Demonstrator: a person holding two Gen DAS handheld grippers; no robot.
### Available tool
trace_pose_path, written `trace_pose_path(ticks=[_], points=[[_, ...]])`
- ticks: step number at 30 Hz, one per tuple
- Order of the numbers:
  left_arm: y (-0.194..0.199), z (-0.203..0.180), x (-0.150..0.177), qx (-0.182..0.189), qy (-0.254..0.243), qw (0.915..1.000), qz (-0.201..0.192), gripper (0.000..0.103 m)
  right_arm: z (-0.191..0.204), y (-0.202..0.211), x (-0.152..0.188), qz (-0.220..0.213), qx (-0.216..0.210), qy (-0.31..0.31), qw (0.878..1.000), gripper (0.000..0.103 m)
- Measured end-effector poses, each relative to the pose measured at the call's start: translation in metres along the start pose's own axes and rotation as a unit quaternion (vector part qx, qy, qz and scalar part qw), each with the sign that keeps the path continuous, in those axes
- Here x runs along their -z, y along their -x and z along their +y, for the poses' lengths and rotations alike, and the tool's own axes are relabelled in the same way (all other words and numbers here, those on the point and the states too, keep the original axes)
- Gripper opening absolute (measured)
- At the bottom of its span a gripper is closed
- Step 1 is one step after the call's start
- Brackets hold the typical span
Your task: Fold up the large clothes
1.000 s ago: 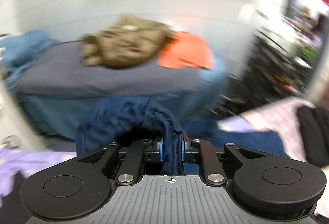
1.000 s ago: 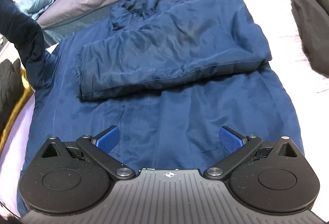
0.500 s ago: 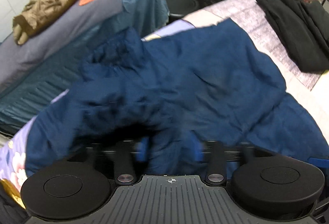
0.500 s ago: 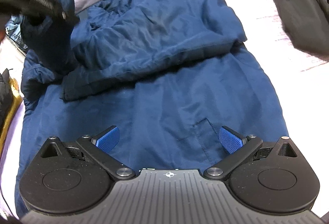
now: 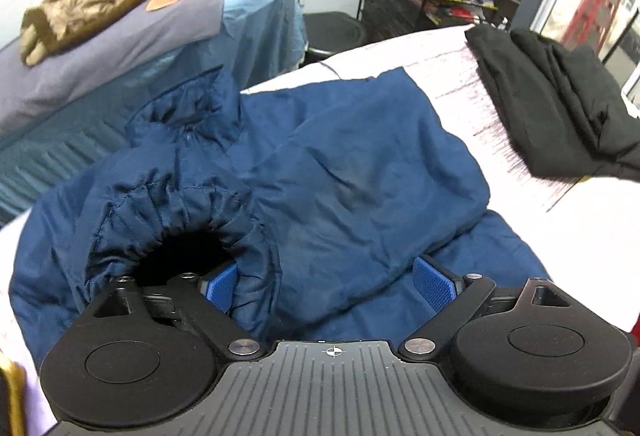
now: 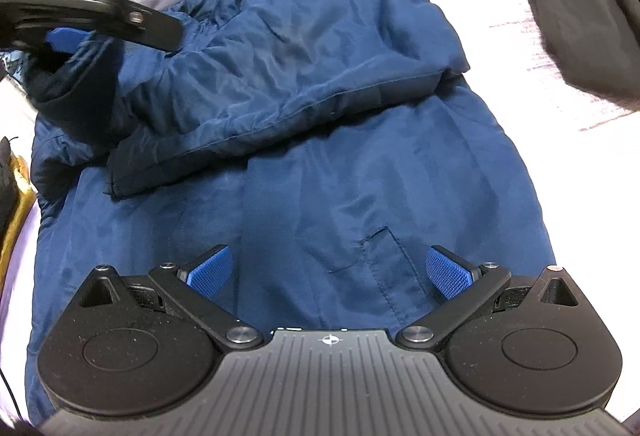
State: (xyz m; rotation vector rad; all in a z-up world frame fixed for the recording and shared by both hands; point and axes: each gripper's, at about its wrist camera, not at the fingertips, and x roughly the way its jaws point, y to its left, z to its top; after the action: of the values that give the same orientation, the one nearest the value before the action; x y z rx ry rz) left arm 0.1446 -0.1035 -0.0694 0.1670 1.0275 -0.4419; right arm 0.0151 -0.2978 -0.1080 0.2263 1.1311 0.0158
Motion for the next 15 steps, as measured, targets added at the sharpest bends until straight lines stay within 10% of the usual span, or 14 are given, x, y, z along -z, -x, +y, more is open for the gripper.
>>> trace_pose_path(ticks=[6, 11, 15], points=[[0.005, -0.013, 0.009, -0.121, -0.053, 0.9913, 0.000, 0.103, -0.009, -0.004, -0.001, 0.010, 0.003, -0.021, 1.000, 0.102], [0.020, -0.024, 0.029, -0.028, -0.039, 0.9988, 0.009, 0.103, -0.010, -0.004, -0.001, 0.010, 0.004, -0.023, 1.000, 0.102], [0.018, -0.024, 0.056, -0.023, 0.000, 0.9997, 0.013, 0.103, -0.011, -0.006, -0.002, 0.014, 0.009, -0.017, 1.000, 0.102]])
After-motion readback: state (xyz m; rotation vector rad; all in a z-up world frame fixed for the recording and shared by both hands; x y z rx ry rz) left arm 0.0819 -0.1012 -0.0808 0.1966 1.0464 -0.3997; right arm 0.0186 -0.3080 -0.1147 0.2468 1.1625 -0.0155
